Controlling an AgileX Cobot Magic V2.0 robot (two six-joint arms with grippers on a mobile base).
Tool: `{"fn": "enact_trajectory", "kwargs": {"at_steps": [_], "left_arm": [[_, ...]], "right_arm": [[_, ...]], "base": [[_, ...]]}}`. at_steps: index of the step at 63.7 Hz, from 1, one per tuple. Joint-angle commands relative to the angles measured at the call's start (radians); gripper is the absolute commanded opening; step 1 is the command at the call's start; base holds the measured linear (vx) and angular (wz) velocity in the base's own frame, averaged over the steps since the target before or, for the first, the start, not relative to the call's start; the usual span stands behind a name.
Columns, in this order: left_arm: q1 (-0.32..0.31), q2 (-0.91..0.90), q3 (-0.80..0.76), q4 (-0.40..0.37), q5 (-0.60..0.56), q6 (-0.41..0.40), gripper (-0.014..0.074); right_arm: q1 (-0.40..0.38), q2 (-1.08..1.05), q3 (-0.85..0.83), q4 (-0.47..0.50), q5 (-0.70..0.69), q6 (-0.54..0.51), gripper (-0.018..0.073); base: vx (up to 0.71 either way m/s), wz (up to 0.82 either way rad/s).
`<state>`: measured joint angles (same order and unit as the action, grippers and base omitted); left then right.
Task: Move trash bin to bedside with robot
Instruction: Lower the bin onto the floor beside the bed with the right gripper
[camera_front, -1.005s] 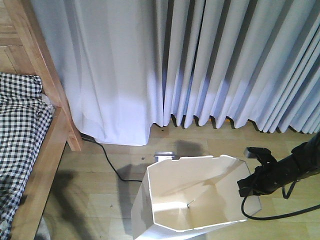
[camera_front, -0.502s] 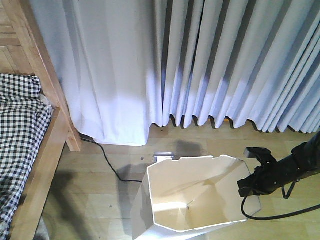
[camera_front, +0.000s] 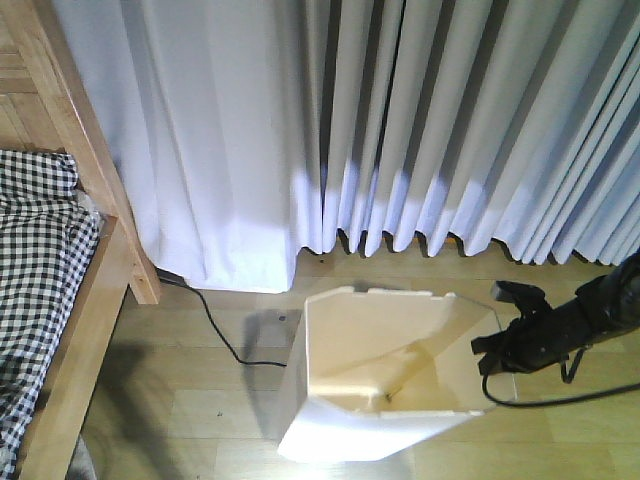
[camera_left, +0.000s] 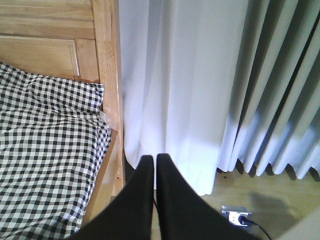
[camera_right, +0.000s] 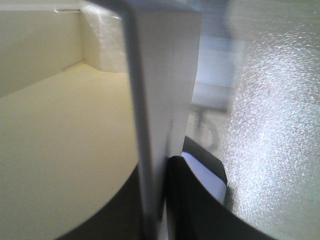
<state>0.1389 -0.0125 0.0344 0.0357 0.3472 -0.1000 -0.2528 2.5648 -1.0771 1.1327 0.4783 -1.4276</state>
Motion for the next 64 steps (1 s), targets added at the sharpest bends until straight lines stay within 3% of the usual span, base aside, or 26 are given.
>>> {"fn": "enact_trajectory", "kwargs": {"at_steps": [1, 29, 47, 64], "left_arm": [[-0.003, -0.014, 0.003, -0.002, -0.066, -0.004, -0.0006], [-0.003, -0.014, 0.003, -0.002, -0.066, -0.004, -0.0006], [-0.003, -0.014, 0.003, -0.002, -0.066, -0.004, -0.0006], [-0.003, -0.014, 0.003, -0.002, -0.066, -0.004, -0.0006]], "right_arm": [[-0.003, -0.042, -0.079, 0.014, 0.127, 0.095, -0.0005], [-0.002, 0.187, -0.426, -0.326, 0.148, 0.542, -0.0005], [0.067, 0.313, -0.645, -0.409, 0.192, 0.587, -0.0004], [0.084, 0.411, -0.808, -0.485, 0.225, 0.724, 0.0001]], "base": [[0.0, 0.0], [0.0, 0.0], [0.0, 0.0], [0.0, 0.0]]}}
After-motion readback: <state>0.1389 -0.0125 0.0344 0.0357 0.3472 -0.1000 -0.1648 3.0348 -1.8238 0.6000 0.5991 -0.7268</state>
